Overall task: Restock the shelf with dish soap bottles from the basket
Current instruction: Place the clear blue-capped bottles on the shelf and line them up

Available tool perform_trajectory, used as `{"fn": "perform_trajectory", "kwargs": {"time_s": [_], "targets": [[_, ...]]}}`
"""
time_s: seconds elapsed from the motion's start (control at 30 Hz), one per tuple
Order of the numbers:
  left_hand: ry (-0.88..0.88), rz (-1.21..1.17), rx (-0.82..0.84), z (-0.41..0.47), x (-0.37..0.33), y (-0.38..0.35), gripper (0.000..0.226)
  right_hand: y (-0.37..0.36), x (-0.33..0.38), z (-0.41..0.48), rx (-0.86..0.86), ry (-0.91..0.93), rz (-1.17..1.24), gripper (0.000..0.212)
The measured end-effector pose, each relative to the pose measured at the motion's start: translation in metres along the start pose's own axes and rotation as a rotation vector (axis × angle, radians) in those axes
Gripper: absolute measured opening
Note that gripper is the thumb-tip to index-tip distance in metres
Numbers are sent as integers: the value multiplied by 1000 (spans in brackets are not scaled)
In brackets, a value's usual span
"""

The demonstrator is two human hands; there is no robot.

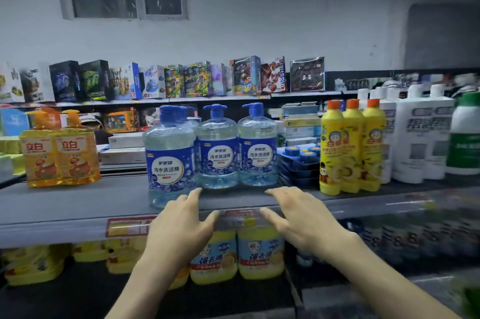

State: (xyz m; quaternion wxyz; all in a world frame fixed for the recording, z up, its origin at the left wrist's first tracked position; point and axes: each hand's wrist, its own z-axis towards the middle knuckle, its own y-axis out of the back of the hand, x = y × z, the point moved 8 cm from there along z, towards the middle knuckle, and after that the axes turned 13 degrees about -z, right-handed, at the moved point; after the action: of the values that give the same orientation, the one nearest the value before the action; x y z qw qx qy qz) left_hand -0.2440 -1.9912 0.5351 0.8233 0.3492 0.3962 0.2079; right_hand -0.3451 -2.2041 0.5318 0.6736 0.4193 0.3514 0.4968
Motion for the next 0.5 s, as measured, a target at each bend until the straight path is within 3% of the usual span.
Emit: {"fn": "perform_trajectory", "kwargs": {"time_s": [0.2,0.5], "targets": [[-154,31,152,-44,-111,-86,67,12,-88,-92,-11,-115,10,59],[-354,-24,487,-141,-264,-253,66,-20,-236,-255,186,-360,-30,66]]}}
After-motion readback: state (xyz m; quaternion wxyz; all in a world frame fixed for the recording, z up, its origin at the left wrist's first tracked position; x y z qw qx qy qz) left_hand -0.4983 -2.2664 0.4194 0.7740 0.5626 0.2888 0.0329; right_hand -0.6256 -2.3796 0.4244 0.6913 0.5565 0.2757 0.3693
